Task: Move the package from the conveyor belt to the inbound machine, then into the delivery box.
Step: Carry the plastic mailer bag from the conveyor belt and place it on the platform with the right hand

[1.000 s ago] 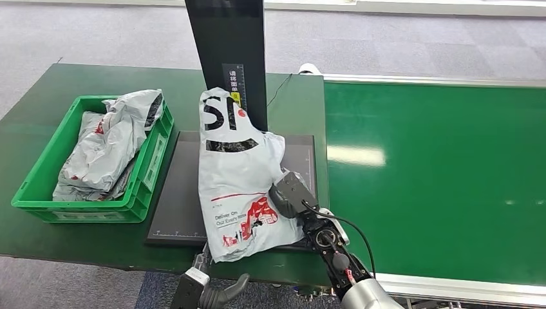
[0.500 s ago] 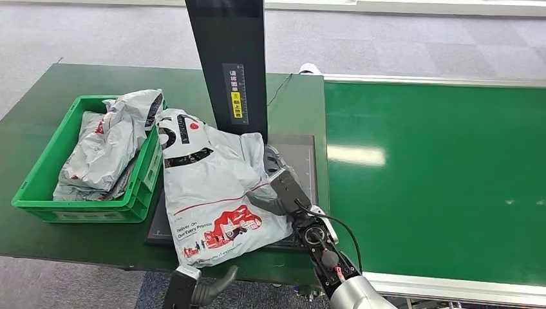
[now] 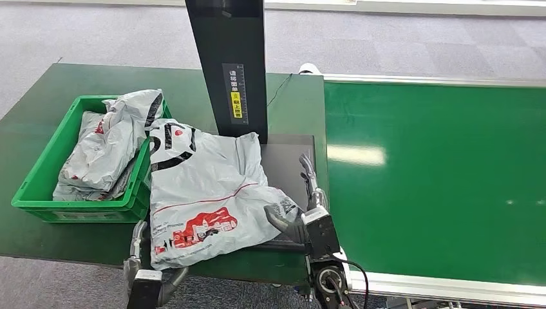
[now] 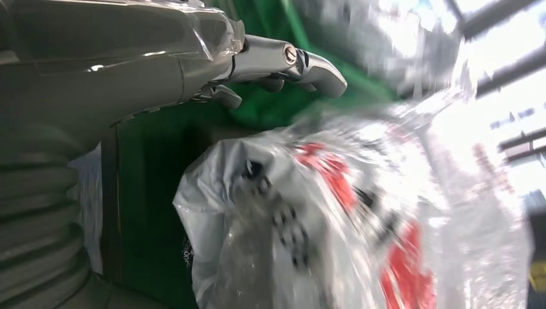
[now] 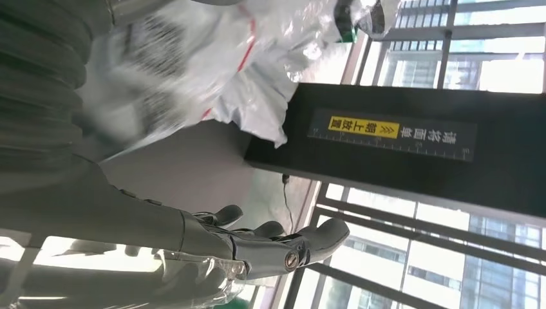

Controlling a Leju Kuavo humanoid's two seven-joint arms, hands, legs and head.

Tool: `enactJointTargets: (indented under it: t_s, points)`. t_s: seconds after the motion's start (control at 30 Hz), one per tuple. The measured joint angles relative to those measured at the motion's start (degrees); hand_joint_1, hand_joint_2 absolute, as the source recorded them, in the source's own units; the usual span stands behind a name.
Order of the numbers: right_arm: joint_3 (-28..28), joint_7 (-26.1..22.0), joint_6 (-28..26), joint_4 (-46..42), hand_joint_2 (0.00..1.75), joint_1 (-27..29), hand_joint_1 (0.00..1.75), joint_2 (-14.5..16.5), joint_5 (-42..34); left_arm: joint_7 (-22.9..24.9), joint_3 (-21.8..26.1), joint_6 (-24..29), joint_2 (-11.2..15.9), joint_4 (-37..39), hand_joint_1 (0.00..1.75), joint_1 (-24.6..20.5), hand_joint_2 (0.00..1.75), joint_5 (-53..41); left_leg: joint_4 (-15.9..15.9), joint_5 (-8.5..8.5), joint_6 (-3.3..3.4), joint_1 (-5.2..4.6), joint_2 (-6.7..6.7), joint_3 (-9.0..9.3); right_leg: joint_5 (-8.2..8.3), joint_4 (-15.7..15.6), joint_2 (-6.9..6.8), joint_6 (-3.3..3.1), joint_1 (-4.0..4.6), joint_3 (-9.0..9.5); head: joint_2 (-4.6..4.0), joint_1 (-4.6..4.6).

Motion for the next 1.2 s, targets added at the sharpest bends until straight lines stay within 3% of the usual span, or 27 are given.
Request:
enactJointTargets:
  t_s: [0.3, 0.6, 0.87, 1.03, 1.2]
  points:
    - [-1.3, -1.2, -0.5, -9.3, 1.75, 7.5, 0.0, -0.8, -0.4, -0.8, 8.0, 8.1, -2.7, -8.8, 0.0, 3.3, 1.75, -7.7, 0.0, -0.01, -0.01, 0.0, 0.0, 0.0, -0.01, 0.0, 0.0, 0.0, 0.0, 0.0, 0.0, 0.0]
    - [-3.6, -1.9, 0.5, -13.1, 1.75, 11.2, 0.0, -0.8, -0.6, 0.8, 12.4, 16.3, -3.7, -14.1, 0.0, 3.8, 1.75, -14.0, 0.0, -0.02, -0.02, 0.0, -0.01, 0.02, -0.02, 0.0, 0.0, 0.0, 0.0, 0.03, 0.0, 0.0]
    - [-4.5, -2.0, 0.5, -15.0, 1.75, 13.0, 0.0, -0.8, -0.6, 1.9, 15.3, 17.3, -4.1, -18.9, 0.0, 3.5, 1.75, -18.7, 0.0, -0.02, -0.02, 0.0, -0.01, 0.02, -0.02, 0.0, 0.0, 0.0, 0.0, 0.01, 0.0, -0.01]
    - [-5.0, -2.3, 0.5, -15.5, 1.75, 13.7, 0.0, -0.5, -0.7, 2.9, 13.8, 16.5, -4.0, -18.9, 0.0, 2.5, 1.75, -21.5, 0.0, -0.02, -0.02, 0.0, -0.02, 0.06, -0.03, 0.0, -0.01, -0.01, -0.01, -0.04, 0.0, 0.0]
    - [-5.5, -2.6, 1.5, -15.5, 1.75, 13.7, 0.0, -0.3, -1.2, 10.5, 6.3, 9.3, -1.0, -11.8, 0.0, -2.8, 1.75, -24.7, 0.0, 0.01, 0.0, -0.01, -0.06, 0.11, 0.0, 0.0, -0.1, 0.0, -0.01, 0.08, 0.0, -0.01]
